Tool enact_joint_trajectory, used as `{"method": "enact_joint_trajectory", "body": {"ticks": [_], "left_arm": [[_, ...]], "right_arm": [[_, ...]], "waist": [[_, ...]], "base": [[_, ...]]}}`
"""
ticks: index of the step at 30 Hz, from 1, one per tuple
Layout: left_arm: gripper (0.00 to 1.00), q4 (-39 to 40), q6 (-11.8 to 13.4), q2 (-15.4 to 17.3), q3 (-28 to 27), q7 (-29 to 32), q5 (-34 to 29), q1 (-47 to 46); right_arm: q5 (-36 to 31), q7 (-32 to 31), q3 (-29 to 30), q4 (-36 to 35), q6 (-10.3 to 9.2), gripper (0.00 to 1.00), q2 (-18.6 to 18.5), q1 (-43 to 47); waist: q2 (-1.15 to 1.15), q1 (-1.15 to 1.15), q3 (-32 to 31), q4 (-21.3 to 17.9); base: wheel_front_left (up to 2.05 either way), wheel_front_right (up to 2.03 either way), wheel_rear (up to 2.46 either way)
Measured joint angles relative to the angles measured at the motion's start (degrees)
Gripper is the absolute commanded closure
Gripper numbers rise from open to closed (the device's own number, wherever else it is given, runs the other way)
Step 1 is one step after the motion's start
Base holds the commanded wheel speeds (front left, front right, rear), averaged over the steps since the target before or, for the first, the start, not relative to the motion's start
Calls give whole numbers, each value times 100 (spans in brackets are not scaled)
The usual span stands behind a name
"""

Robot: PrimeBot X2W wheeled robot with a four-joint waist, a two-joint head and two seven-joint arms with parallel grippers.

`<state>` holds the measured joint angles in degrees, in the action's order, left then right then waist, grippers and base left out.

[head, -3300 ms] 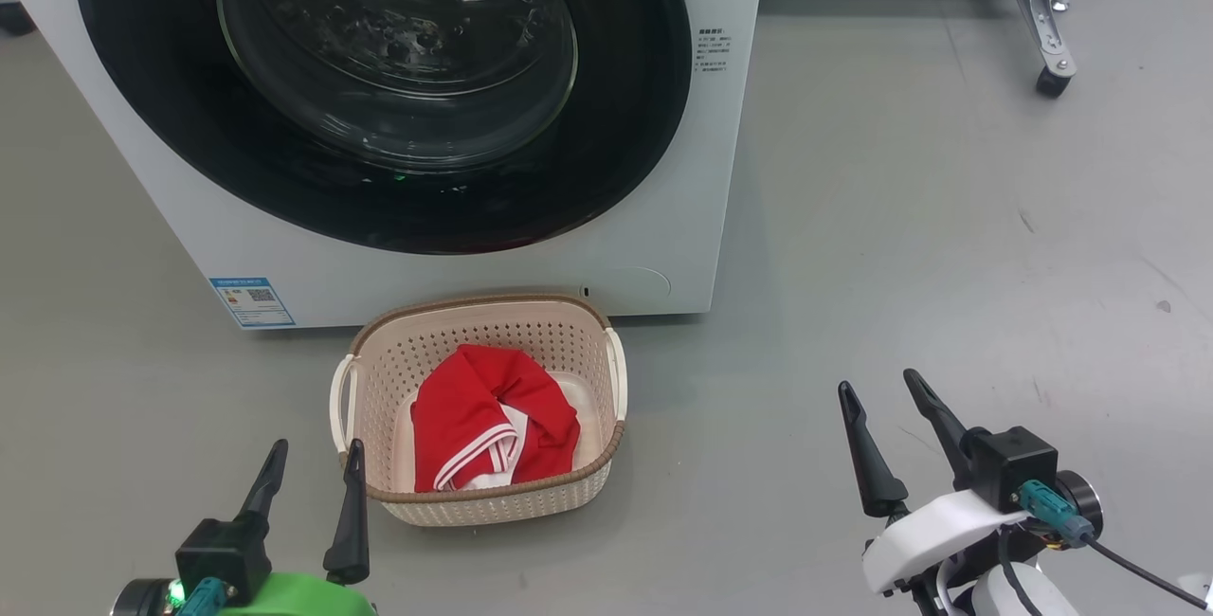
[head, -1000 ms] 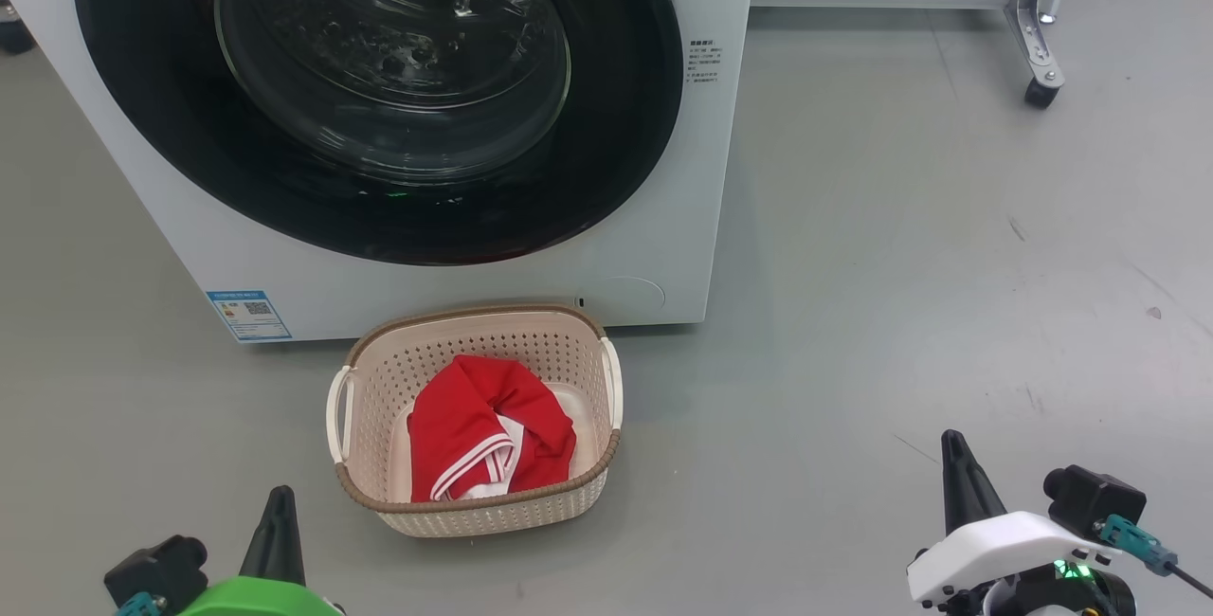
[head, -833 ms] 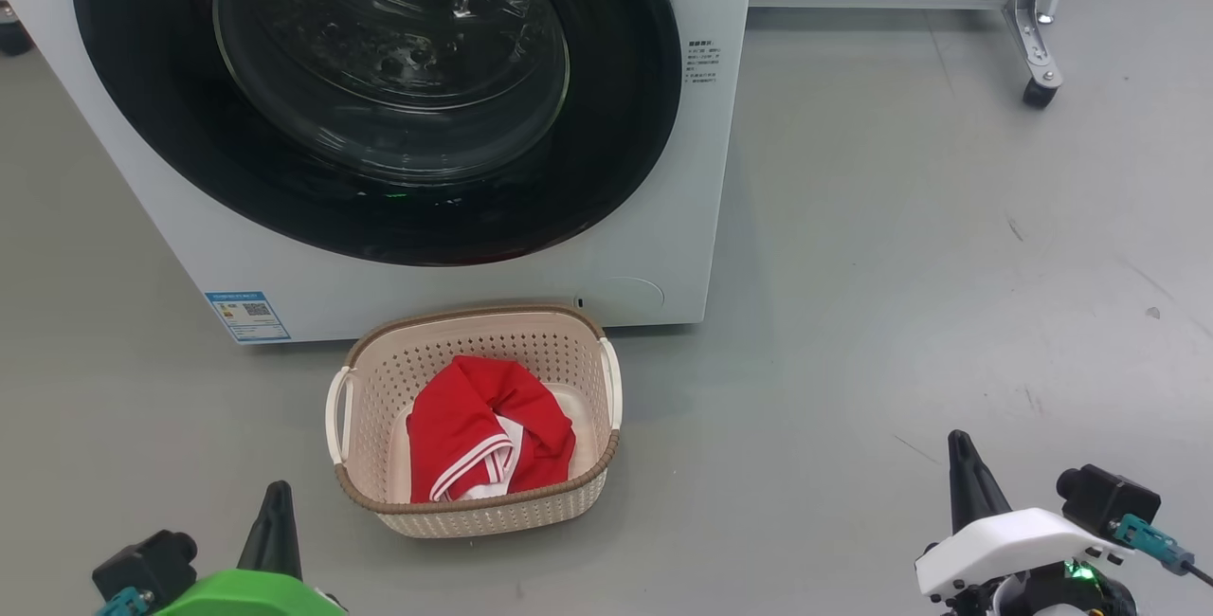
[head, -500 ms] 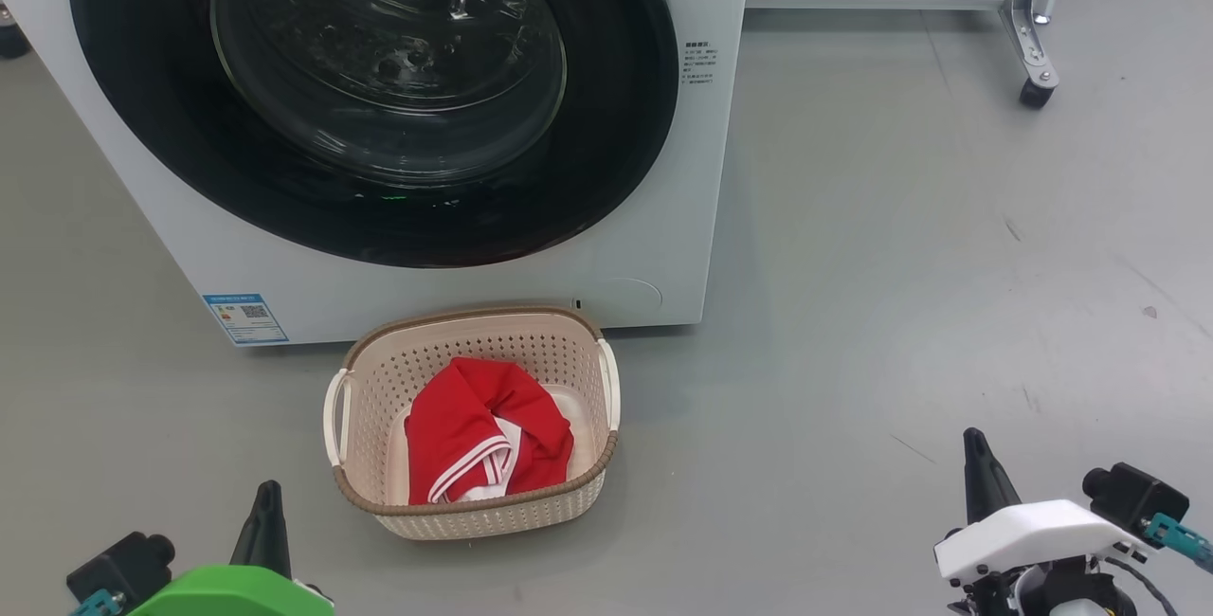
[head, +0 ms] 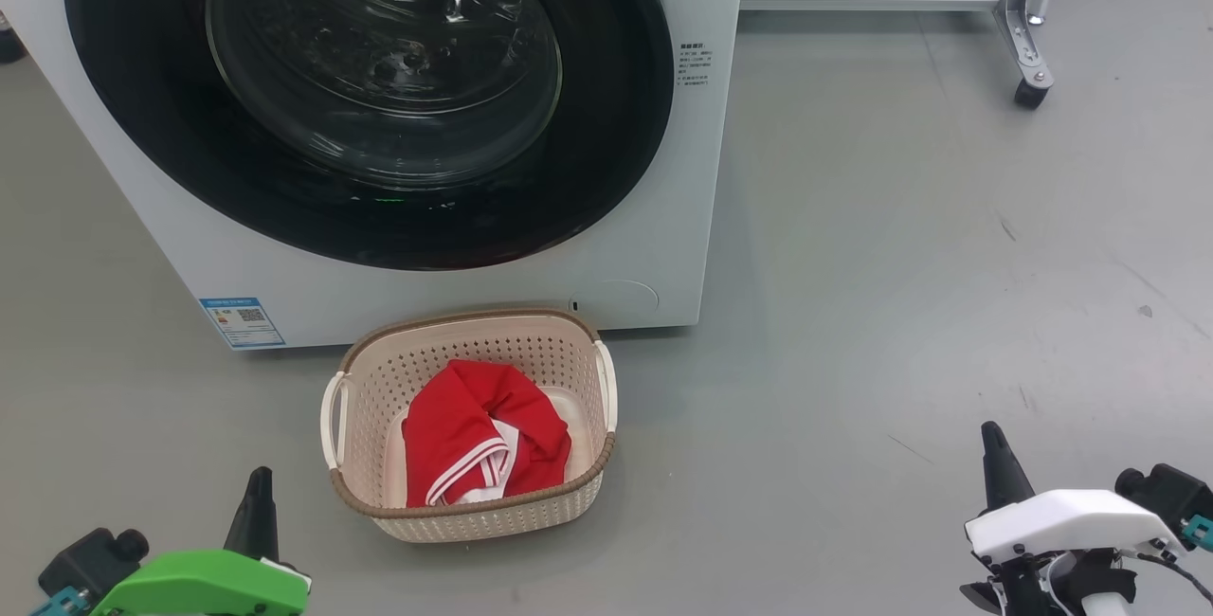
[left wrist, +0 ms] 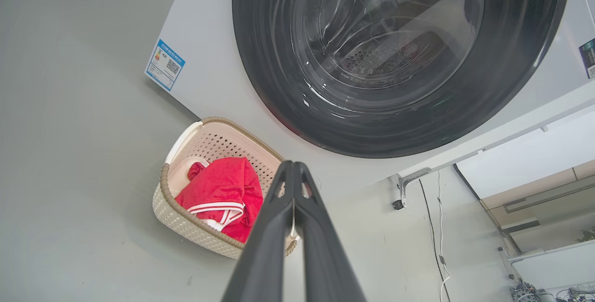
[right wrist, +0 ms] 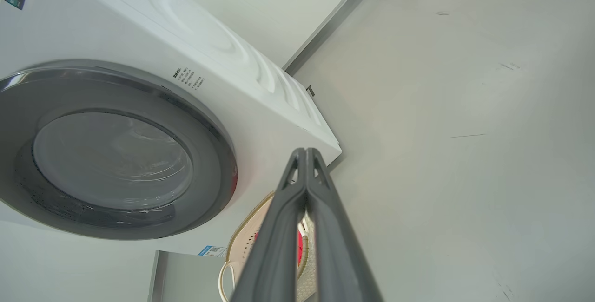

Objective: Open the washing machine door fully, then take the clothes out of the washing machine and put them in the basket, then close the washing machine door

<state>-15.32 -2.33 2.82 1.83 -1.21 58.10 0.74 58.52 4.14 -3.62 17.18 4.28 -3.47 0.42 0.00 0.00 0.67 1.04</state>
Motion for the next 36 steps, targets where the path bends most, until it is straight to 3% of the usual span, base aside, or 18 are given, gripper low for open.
{"method": "enact_joint_trajectory", "body": {"ticks": [36], "left_arm": [[100,-51,-370,-34,-534,598,2619,-328]], "right_arm": [[2719,-694,726,-49,197,100,-1,-269]], "waist": [[0,0,-41,-83]], "base": [[0,0,0]]}}
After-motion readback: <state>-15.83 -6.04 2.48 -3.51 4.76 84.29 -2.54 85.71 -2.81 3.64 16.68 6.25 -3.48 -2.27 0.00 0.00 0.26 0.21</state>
